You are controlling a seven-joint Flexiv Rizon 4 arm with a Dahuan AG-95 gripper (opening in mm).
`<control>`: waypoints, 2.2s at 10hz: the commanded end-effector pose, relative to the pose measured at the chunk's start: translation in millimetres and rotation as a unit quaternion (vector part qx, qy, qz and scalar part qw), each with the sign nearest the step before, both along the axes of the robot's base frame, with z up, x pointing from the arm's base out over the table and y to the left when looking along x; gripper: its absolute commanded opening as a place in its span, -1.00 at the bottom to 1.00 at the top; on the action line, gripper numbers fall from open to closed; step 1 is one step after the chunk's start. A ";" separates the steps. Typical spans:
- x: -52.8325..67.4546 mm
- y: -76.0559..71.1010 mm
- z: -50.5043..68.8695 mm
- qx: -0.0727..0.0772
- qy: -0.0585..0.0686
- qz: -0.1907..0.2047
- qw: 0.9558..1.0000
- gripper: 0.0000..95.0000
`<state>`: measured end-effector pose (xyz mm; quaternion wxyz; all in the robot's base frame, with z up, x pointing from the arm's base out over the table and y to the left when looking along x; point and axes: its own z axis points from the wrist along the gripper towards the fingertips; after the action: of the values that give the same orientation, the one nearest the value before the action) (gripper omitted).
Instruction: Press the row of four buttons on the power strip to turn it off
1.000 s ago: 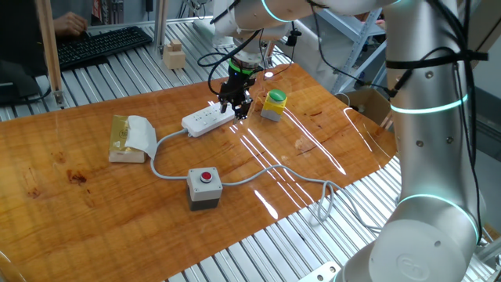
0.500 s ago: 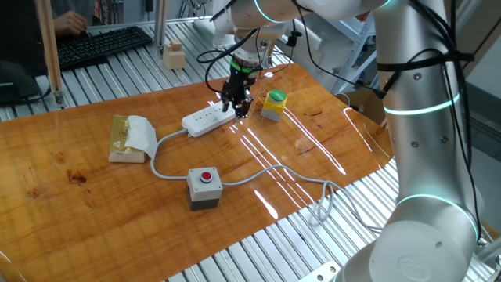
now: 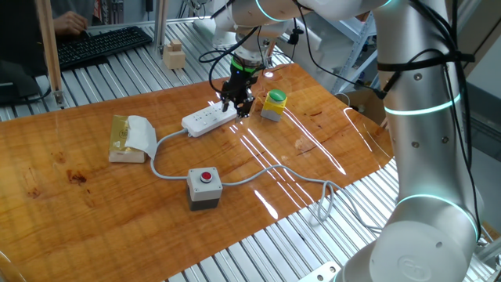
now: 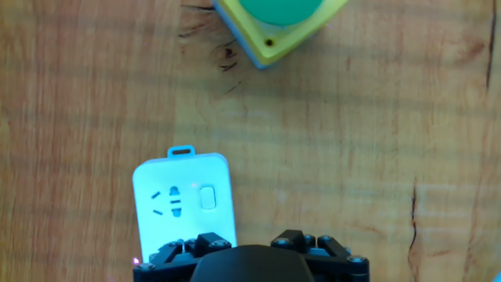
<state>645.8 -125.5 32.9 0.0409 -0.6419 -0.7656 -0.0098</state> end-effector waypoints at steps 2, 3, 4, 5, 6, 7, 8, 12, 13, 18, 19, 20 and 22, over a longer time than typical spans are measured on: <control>-1.4 1.4 1.3 0.002 -0.001 0.002 1.000 0.20; -2.0 2.2 1.8 0.002 -0.001 0.000 1.000 0.20; -2.6 2.6 1.9 0.002 -0.001 -0.002 1.000 0.20; -3.0 2.6 1.6 0.002 -0.001 -0.001 1.000 0.20; -3.3 2.5 1.5 0.002 -0.001 0.000 1.000 0.20; -3.9 2.4 1.2 0.002 -0.001 0.002 1.000 0.20; -4.5 2.3 0.9 0.003 -0.001 0.005 1.000 0.20; -6.8 1.9 -0.6 0.003 -0.002 0.006 1.000 0.20; -6.8 2.0 -0.6 0.004 -0.003 0.005 1.000 0.20; -6.6 2.6 -1.4 0.006 -0.012 0.011 1.000 0.20; -6.5 2.7 -1.6 0.006 -0.014 0.012 1.000 0.20; -6.5 2.8 -1.6 0.007 -0.014 0.011 1.000 0.20; -6.4 2.9 -1.8 0.007 -0.016 0.010 1.000 0.20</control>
<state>639.2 -122.7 31.1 0.0336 -0.6333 -0.7728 -0.0249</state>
